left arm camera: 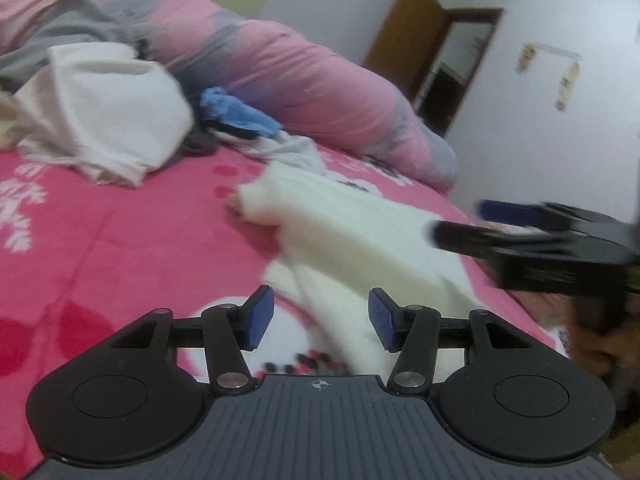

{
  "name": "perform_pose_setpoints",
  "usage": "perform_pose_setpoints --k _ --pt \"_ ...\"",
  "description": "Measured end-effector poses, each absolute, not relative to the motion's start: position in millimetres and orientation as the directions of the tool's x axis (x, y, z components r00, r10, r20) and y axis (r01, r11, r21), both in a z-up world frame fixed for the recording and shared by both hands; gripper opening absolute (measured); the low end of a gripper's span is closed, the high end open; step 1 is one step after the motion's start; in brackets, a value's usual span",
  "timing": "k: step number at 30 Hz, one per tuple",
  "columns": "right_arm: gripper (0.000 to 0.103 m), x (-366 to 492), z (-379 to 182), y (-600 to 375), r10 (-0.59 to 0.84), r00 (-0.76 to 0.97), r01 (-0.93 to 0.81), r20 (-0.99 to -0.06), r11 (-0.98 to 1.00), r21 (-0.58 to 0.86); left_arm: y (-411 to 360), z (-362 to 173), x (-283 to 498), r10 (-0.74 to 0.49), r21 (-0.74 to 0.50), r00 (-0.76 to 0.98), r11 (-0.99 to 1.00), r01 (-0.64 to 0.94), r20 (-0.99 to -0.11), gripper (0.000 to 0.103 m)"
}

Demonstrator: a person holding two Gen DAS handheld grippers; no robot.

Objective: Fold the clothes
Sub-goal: 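Lift the cream sweater high with both grippers and shake it out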

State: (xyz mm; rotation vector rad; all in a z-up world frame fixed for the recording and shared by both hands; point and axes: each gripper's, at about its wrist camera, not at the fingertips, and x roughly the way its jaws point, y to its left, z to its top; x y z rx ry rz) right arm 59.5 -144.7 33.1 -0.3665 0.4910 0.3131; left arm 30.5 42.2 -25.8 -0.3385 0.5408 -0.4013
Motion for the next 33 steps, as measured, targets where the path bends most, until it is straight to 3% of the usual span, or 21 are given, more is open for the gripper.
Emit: perform_pose_setpoints --k 4,6,8,10,11,17,21,24,33 --pt "0.084 112 -7 -96 0.122 0.798 -0.391 -0.59 0.851 -0.351 59 -24 26 -0.392 -0.394 0.807 0.893 0.218 -0.441 0.053" --pt "0.068 132 -30 -87 0.06 0.782 -0.368 -0.621 0.848 -0.382 64 -23 23 -0.36 -0.373 0.82 0.907 0.196 -0.444 0.053" --pt "0.032 146 -45 -94 0.038 0.762 -0.337 -0.646 0.876 -0.346 68 -22 20 -0.329 -0.347 0.835 0.921 0.18 -0.44 0.053" --pt "0.018 145 -45 -114 0.065 0.766 -0.302 -0.64 0.914 -0.269 69 -21 20 -0.3 -0.323 0.852 0.932 0.165 -0.429 0.053" --pt "0.015 141 -41 -125 0.086 0.773 -0.285 -0.628 0.932 -0.223 69 -21 21 -0.291 -0.317 0.857 0.935 0.16 -0.425 0.053" --pt "0.014 88 8 -201 0.254 0.843 -0.236 -0.475 0.967 0.098 58 -19 34 -0.286 -0.284 0.862 0.943 0.175 -0.419 0.053" --pt "0.014 43 31 -267 0.348 0.875 -0.246 -0.338 0.918 0.31 39 -17 40 -0.288 -0.212 0.867 0.953 0.218 -0.407 0.059" --pt "0.014 12 42 -313 0.367 0.901 -0.252 -0.23 0.877 0.41 16 -17 47 -0.301 -0.119 0.864 0.954 0.277 -0.404 0.065" --pt "0.014 -64 21 -379 0.364 0.921 -0.24 -0.141 0.812 0.532 -81 -26 72 -0.407 0.288 0.848 0.813 0.505 -0.339 0.084"
